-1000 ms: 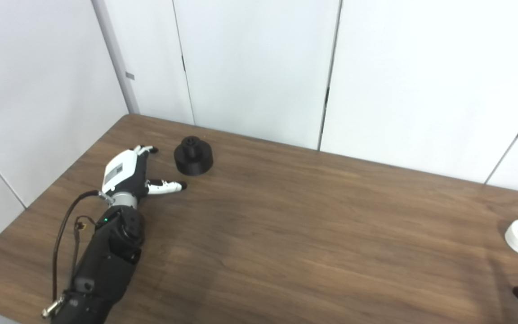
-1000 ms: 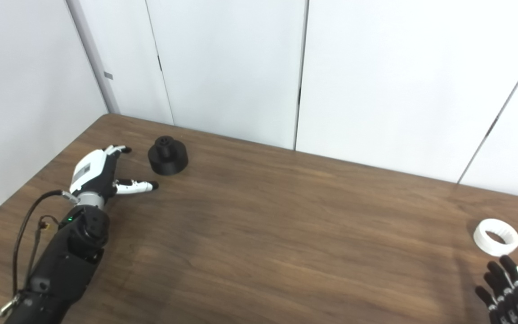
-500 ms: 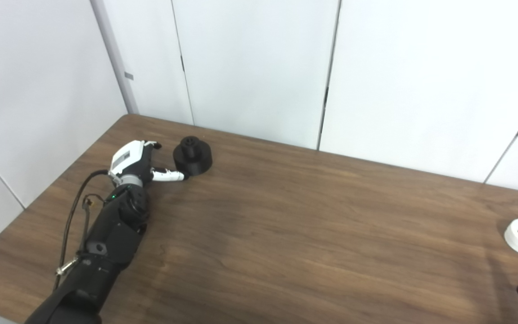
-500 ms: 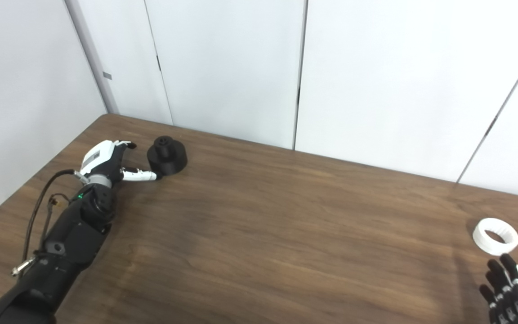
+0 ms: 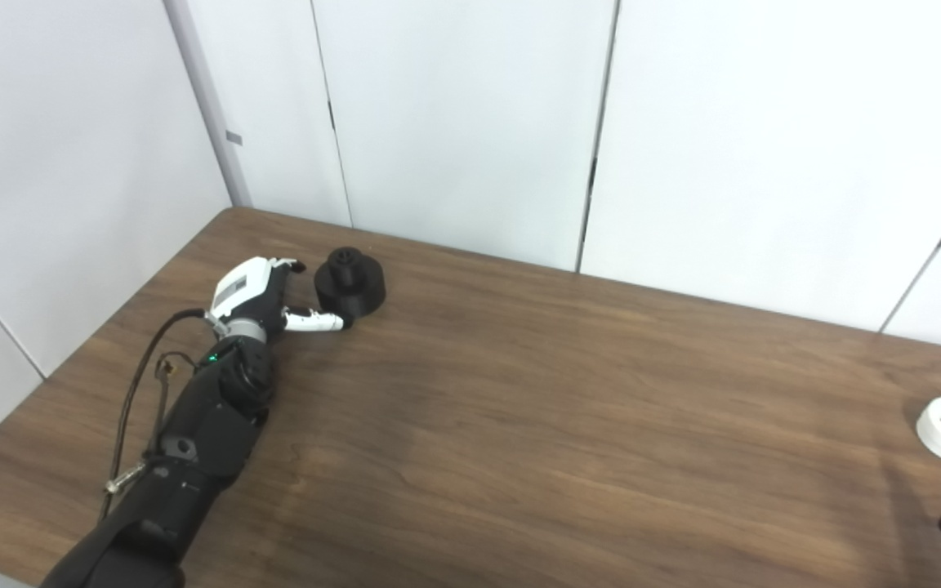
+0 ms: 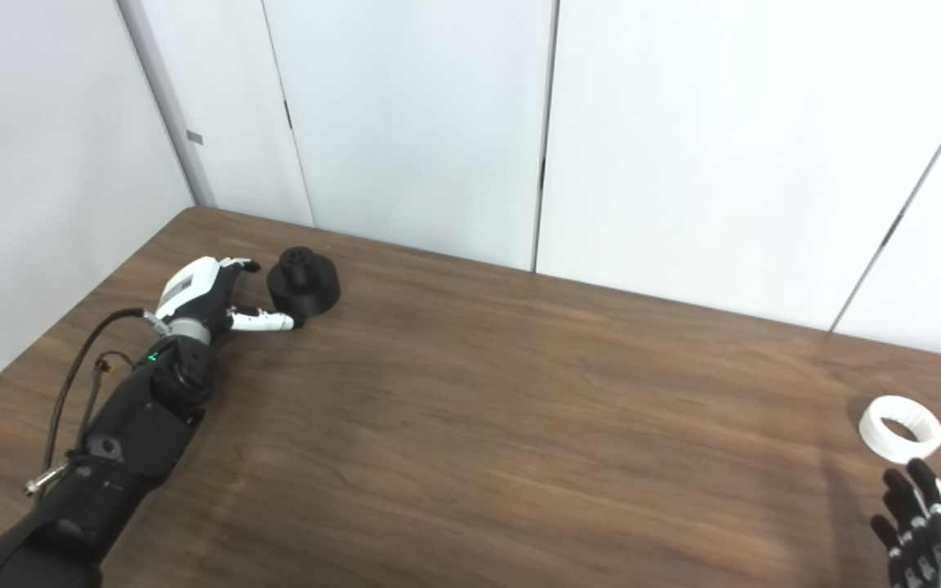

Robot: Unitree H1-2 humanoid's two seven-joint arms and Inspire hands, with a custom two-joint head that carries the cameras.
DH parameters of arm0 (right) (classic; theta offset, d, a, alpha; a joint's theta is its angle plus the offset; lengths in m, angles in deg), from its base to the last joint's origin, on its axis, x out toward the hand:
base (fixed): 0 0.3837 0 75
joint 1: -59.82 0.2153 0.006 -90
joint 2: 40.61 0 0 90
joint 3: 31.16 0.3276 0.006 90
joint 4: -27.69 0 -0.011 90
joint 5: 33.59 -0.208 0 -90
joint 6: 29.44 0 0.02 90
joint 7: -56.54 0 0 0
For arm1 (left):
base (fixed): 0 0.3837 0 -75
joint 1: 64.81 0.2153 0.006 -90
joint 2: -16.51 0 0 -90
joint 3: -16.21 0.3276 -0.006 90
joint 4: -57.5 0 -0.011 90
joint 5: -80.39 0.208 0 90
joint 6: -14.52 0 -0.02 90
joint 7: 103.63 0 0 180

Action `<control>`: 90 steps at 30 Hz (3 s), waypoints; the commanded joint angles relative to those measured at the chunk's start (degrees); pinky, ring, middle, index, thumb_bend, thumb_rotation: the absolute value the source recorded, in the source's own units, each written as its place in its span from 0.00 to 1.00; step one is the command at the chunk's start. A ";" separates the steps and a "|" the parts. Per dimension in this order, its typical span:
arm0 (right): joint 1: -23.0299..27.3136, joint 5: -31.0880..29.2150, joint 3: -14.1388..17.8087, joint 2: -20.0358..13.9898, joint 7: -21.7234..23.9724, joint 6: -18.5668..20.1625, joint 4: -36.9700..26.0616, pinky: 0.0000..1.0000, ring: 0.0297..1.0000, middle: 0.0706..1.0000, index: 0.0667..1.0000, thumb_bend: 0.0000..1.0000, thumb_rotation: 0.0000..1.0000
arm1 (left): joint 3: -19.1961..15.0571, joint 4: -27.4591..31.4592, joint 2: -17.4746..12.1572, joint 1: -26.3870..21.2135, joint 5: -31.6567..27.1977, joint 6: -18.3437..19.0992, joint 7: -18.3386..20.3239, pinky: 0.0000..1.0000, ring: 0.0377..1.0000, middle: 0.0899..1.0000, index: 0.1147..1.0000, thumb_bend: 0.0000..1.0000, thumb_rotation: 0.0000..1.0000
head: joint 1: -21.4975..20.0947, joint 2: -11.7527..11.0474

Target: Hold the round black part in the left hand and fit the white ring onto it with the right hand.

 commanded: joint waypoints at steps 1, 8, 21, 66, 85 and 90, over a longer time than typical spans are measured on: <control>-5.10 -0.10 -0.72 -0.12 -0.31 -2.02 -2.31 0.97 0.99 0.95 0.98 0.79 1.00 | 0.16 2.06 -1.69 -3.84 0.35 -0.08 -0.51 1.00 1.00 0.97 0.85 1.00 0.40 | -0.04 0.03; -5.07 -0.55 -0.76 0.14 -0.66 -1.66 -2.49 0.98 0.98 0.94 0.97 0.78 1.00 | 1.02 2.97 -1.50 -4.38 0.12 0.99 0.61 1.00 1.00 0.97 0.85 1.00 0.38 | -0.22 0.18; -5.56 0.24 -1.41 0.47 -1.01 -1.93 -2.98 0.95 0.97 0.93 0.97 0.76 1.00 | 2.95 2.94 -1.58 -5.77 0.68 1.99 1.32 1.00 1.00 0.97 0.83 1.00 0.36 | -0.79 0.33; -5.89 2.09 -2.37 0.75 -2.48 -1.20 -3.73 1.00 1.00 0.95 0.98 0.68 1.00 | -1.16 -7.86 3.69 -8.38 -6.40 -5.23 -8.83 1.00 0.97 0.91 0.76 1.00 0.31 | -0.99 0.33; -5.89 1.46 -2.14 0.50 -2.09 -1.35 -3.79 1.00 1.00 0.96 0.99 0.67 1.00 | -0.25 -8.90 4.37 -8.66 -4.24 -4.33 -14.41 1.00 0.94 0.81 0.46 0.98 0.19 | -0.62 0.62; -5.92 1.94 -2.25 0.32 -2.21 -1.47 -3.84 1.00 1.00 0.95 0.99 0.68 1.00 | -1.05 -10.09 4.88 -8.64 -4.81 -6.95 -17.19 1.00 0.92 0.77 0.41 0.54 0.06 | -0.62 0.78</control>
